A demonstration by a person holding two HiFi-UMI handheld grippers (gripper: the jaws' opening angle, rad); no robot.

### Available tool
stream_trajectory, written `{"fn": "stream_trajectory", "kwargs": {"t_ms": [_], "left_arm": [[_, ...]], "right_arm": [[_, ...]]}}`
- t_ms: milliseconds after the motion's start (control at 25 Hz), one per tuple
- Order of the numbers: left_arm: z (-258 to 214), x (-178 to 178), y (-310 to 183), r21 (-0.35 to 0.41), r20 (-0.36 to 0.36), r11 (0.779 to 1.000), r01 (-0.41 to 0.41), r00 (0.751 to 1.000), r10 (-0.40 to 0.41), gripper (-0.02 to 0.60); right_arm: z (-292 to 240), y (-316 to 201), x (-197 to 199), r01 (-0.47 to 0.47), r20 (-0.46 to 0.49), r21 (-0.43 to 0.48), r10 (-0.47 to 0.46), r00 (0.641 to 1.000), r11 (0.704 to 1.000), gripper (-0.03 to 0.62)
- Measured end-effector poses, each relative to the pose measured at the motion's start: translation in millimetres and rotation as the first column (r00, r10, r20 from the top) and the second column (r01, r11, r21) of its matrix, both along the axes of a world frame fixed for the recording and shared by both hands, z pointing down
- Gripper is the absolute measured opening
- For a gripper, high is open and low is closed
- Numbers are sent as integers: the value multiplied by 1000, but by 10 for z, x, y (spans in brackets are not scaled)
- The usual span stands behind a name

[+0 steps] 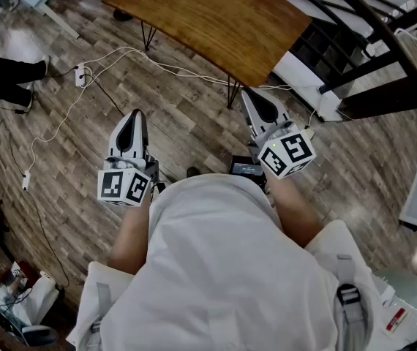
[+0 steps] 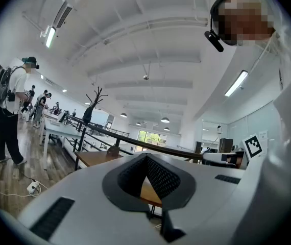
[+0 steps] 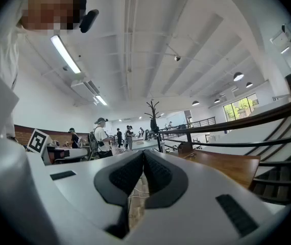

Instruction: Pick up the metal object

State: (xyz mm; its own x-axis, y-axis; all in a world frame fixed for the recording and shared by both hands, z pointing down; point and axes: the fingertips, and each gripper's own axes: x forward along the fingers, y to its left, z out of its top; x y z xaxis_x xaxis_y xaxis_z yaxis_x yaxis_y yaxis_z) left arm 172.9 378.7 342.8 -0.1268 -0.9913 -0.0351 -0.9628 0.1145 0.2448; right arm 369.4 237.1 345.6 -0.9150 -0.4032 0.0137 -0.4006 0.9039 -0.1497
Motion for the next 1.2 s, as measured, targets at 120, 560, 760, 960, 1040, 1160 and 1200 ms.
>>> {"fn": "stream_trajectory", "kwargs": {"t_ms": [120,560,760,960,1040,1160,1200], "left_arm": [[48,-63,70,4,-4,1000,-9,1000,9,6],[311,-342,350,16,-93,999,-50,994,51,6],[421,-411,386,15,-133,999,-41,990,43,6],[486,-590,366,3,-147,1000,-16,989,16,6],[482,-677,341,-2,-145,1000,-8,989,7,6],[481,-867,277,-7,-142,1000,3,990,-4,5],[492,-933,246,-12,-145,1000,6,989,-7,5]], "right_arm": [[52,96,-81,1,-6,-3,-1,1000,1000,25],[142,398,-244,-38,-31,-26,37,999,999,25],[220,395,-277,-41,-58,-47,38,998,998,25],[216,310,-488,-17,-39,-45,16,999,999,25],[229,253,-601,-9,-30,-50,8,1000,999,25],[259,135,-831,4,-20,-63,-5,1000,998,25],[265,89,-908,6,-20,-67,-7,1000,998,25]]}}
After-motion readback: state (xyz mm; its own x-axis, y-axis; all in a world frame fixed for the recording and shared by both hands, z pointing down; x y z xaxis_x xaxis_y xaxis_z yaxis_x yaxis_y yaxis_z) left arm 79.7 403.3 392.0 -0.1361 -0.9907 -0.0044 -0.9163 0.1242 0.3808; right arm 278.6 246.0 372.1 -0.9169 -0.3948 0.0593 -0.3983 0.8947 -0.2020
